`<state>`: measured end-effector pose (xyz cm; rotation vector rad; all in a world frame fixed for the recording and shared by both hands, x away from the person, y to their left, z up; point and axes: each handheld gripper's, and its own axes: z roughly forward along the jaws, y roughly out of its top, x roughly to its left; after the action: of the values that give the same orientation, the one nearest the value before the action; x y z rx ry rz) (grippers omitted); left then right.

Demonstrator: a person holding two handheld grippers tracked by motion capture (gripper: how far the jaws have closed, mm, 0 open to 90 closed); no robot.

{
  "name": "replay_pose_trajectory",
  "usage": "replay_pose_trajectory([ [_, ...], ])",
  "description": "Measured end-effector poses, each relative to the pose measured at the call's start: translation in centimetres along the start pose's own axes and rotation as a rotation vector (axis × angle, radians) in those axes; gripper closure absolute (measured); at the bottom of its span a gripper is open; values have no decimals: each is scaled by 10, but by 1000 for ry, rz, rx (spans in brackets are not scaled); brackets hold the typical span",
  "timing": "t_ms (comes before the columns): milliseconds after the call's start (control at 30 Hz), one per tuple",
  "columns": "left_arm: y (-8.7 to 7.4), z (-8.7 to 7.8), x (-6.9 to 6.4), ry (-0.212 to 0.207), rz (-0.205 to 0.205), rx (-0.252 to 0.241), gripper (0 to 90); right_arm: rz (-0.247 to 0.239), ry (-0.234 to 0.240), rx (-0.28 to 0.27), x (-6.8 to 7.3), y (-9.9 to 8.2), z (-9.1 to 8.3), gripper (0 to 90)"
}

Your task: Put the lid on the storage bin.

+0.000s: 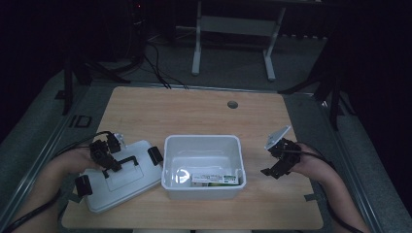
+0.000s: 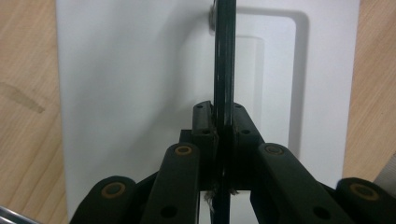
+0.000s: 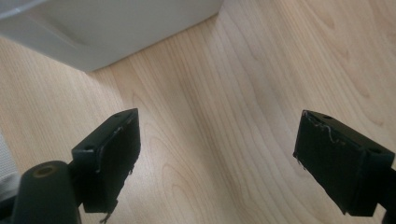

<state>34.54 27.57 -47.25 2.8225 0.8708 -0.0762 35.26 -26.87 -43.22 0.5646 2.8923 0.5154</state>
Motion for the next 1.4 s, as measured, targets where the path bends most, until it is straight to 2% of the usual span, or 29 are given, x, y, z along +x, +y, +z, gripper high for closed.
replay_pose_trajectory([
  [167,-6,-14,-1,4,-9,-18,839,10,1,1,0,-4,4,143],
  [267,-9,-26,-1,-5,-32,-29,839,11,2,2,0,-5,5,143],
  [633,-10,-76,-12,37,-12,-51,839,11,1,4,1,-6,8,143],
  [800,-5,-96,-18,55,4,-68,839,8,6,1,2,-6,9,143],
  [833,-3,-101,-20,48,8,-69,839,8,5,1,2,-6,9,143],
  [967,3,-117,-27,71,28,-67,839,17,5,3,2,-7,9,143],
  [1000,3,-117,-27,71,28,-67,839,17,5,3,2,-7,9,143],
  [1133,16,-137,-36,96,47,-85,839,20,6,0,3,-7,9,143],
  [1267,25,-148,-42,88,66,-119,840,18,7,-7,3,-7,10,143],
  [1400,39,-155,-52,87,106,-122,840,18,10,-6,3,-8,11,143],
])
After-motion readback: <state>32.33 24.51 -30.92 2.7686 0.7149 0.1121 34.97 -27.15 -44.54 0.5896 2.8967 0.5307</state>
